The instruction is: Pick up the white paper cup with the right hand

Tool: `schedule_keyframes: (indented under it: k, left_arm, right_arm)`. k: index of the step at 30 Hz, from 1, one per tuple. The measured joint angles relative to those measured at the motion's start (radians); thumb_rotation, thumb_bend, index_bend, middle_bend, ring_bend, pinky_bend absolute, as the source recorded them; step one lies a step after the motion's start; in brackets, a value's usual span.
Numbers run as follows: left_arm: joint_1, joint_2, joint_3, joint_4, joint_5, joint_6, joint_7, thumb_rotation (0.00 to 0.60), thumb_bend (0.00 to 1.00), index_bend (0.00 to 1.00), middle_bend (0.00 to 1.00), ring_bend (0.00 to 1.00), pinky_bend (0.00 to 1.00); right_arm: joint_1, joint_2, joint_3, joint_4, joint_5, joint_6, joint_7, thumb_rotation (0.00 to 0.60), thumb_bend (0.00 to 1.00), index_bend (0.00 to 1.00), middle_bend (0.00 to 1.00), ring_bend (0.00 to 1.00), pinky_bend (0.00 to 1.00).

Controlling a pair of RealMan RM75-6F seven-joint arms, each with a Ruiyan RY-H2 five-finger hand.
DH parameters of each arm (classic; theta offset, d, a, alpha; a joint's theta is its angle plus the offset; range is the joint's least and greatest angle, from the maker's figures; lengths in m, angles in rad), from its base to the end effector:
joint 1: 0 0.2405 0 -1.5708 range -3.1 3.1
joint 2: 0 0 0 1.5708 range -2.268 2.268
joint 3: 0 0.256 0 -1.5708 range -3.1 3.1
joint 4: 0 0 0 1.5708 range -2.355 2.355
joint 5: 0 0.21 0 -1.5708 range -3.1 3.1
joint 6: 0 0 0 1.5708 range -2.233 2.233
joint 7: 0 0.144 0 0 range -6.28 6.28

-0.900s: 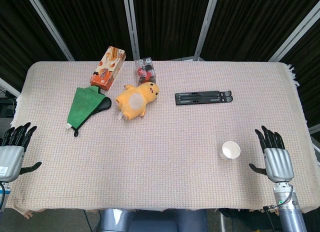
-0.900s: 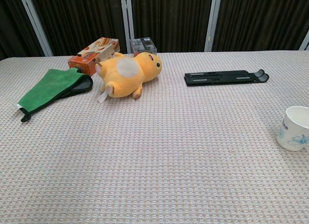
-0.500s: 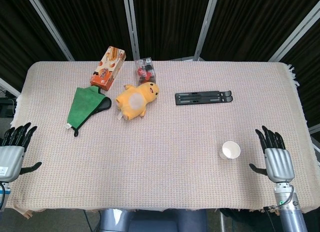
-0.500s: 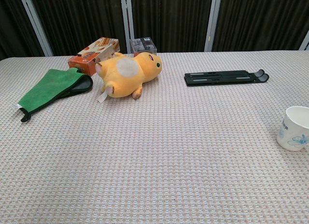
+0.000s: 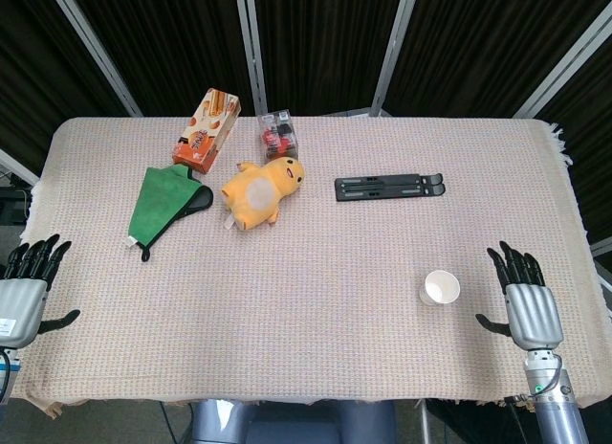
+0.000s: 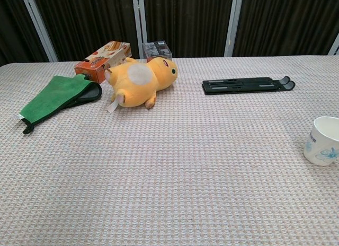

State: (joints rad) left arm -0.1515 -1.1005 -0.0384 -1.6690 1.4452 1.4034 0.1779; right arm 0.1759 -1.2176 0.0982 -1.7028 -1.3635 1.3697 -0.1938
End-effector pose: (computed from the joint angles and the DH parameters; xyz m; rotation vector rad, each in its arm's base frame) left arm -0.3010 0.1975 0.1500 -1.4822 -0.8442 -0.7705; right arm -0.2828 -0.2138 0.1163 1.4017 -0.9721 0.8692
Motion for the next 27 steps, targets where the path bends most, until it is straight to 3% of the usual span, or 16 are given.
schedule_keyframes:
  k: [8,14,20,24,27]
  left_arm:
    - [0.0,-0.001,0.0,0.001,-0.001,0.001,0.001,0.6,0.0,0.0,0.0,0.0,0.0]
    - [0.0,-0.001,0.0,0.001,0.0,0.0,0.0,0.6,0.0,0.0,0.0,0.0,0.0]
    - [-0.001,0.0,0.0,0.001,0.0,-0.001,0.0,0.6,0.0,0.0,0.0,0.0,0.0]
    - [-0.001,0.0,0.0,0.001,0.0,-0.001,0.0,0.6,0.0,0.0,0.0,0.0,0.0]
    - [-0.001,0.0,0.0,0.001,-0.001,-0.002,0.0,0.6,0.0,0.0,0.0,0.0,0.0]
  right_arm:
    - [0.027,0.08,-0.021,-0.087,-0.001,-0.108,0.049,0.6,0.12,0.0,0.0,0.0,0.0]
    - [0.071,0.133,-0.019,-0.15,0.051,-0.204,0.066,0.6,0.12,0.1,0.0,0.0,0.0]
    - [0.115,0.126,-0.005,-0.16,0.13,-0.263,0.018,0.6,0.12,0.11,0.0,0.0,0.0]
    - [0.147,0.106,0.009,-0.15,0.196,-0.294,-0.017,0.6,0.14,0.22,0.0,0.0,0.0]
    - [0.17,0.086,0.019,-0.132,0.244,-0.313,-0.042,0.6,0.14,0.17,0.0,0.0,0.0]
